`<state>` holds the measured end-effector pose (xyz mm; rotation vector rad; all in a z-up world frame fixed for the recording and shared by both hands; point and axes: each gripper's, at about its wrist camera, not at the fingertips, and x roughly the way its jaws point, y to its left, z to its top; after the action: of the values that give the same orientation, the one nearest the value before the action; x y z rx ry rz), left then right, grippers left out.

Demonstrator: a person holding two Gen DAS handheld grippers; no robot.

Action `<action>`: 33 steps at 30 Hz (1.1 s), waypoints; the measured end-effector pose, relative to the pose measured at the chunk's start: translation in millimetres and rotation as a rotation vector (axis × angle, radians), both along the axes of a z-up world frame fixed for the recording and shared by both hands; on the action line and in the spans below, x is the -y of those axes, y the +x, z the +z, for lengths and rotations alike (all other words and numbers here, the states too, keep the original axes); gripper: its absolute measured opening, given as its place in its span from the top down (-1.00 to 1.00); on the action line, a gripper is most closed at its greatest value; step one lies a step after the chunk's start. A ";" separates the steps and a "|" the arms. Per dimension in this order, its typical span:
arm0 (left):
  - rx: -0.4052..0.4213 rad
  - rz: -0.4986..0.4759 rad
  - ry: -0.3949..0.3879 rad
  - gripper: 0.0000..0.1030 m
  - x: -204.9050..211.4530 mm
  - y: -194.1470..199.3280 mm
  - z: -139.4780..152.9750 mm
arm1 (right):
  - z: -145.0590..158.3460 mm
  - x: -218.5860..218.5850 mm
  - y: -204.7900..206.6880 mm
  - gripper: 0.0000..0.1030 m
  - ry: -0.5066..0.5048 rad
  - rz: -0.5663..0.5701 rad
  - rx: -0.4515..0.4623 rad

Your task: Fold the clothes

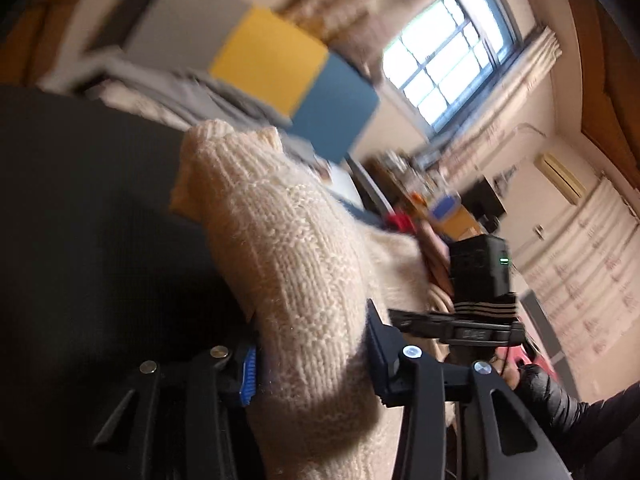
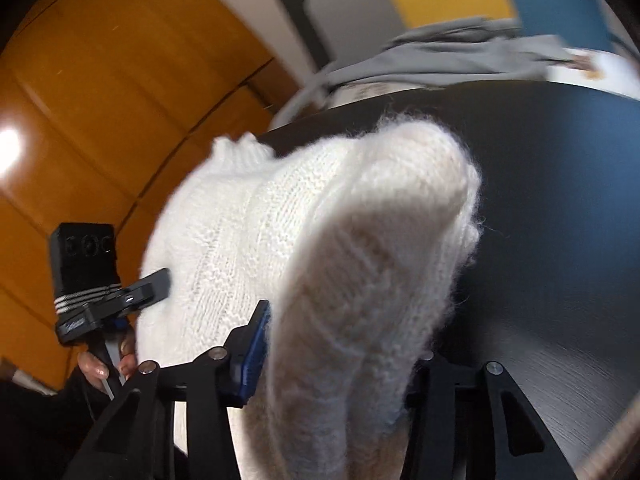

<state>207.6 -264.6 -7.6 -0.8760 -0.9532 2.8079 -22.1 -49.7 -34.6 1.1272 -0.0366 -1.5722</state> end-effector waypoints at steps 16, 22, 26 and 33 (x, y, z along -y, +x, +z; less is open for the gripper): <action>0.185 0.765 -0.157 0.16 259.6 178.5 -4.5 | 33.4 428.6 136.4 0.33 0.036 0.551 -0.175; 0.311 0.899 -0.011 0.09 299.2 216.2 -62.8 | -6.9 499.7 158.1 -0.04 0.135 0.583 -0.239; 0.300 0.890 -0.014 0.05 297.3 225.7 -58.4 | -10.1 496.7 136.2 -0.42 0.145 0.558 -0.255; 0.300 1.009 -0.199 0.13 264.9 238.8 -13.4 | 49.2 452.1 160.0 -0.37 -0.044 0.691 -0.535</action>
<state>446.5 -529.5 -21.0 -1.0819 -1.5159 3.7153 138.0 -501.9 14.5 0.5555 0.6100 -1.1798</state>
